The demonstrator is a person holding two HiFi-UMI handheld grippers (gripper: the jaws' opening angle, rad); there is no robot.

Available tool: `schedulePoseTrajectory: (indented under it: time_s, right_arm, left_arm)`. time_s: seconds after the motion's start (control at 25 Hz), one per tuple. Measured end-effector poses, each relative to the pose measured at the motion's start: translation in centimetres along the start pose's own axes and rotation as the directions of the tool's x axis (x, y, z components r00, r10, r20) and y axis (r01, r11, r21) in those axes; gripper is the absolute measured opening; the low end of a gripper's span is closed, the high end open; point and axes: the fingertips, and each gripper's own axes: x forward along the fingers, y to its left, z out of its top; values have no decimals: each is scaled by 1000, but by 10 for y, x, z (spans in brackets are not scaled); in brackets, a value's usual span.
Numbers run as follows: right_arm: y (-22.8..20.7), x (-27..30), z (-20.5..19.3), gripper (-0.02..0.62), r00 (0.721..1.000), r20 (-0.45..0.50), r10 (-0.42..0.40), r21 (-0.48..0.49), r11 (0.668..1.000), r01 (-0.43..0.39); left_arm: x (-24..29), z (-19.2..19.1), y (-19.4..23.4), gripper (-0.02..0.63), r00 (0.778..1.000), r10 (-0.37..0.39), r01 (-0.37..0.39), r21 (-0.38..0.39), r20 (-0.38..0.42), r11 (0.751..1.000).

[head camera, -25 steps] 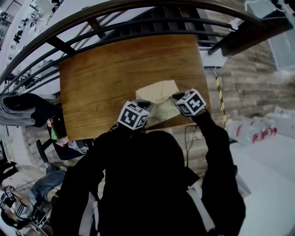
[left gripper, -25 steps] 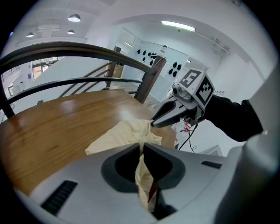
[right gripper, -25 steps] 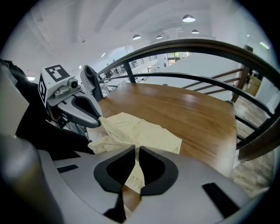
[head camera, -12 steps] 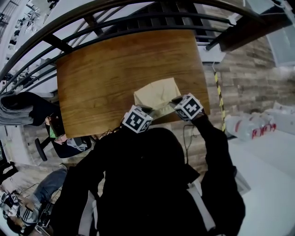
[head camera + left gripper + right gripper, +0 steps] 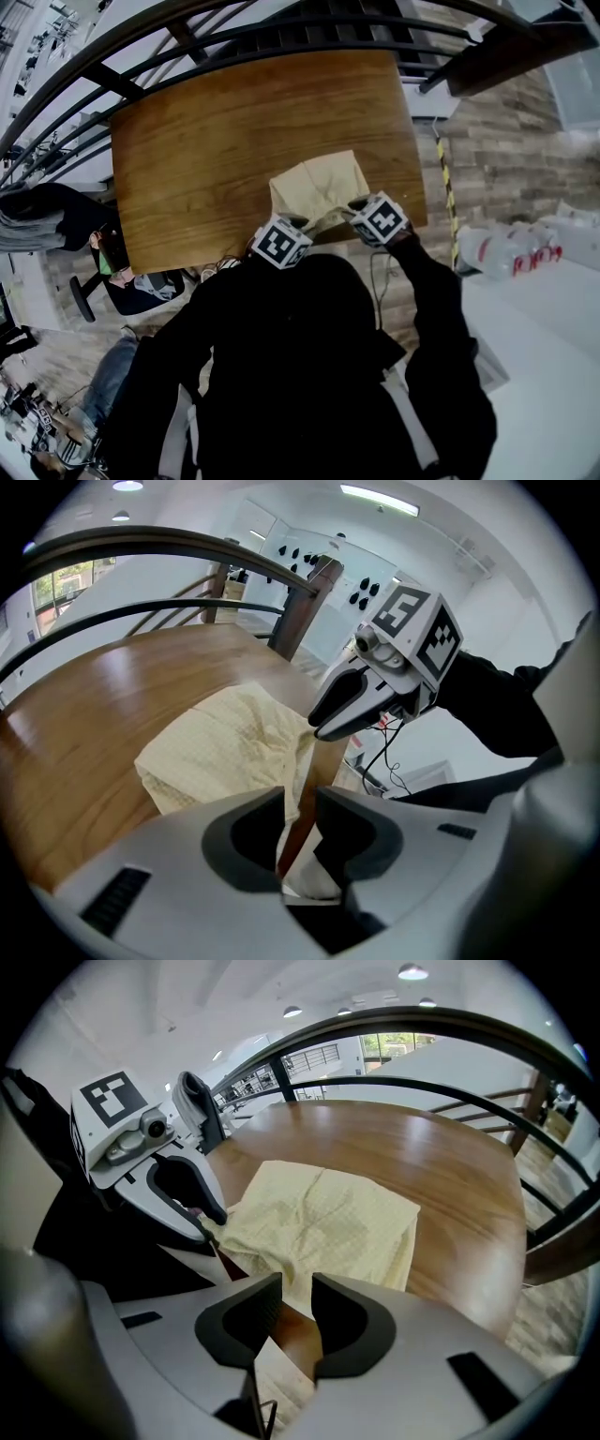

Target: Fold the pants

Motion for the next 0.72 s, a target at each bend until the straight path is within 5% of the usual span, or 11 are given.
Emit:
schedulePoseTrajectory:
  time_s: [0.2, 0.48, 0.72]
  right_arm:
    - [11, -13, 5, 97, 998, 31, 62, 15, 998, -62]
    - [2, -41, 36, 95, 986, 163, 18, 54, 998, -28]
    - [-12, -62, 78, 72, 925, 376, -52, 170, 985, -14]
  left_arm:
    - [-7, 5, -9, 101, 999, -35, 35, -6, 13, 999]
    - [-31, 36, 10, 100, 991, 34, -28, -54, 132, 998]
    - [-67, 75, 40, 28, 952, 123, -81, -158, 279, 984]
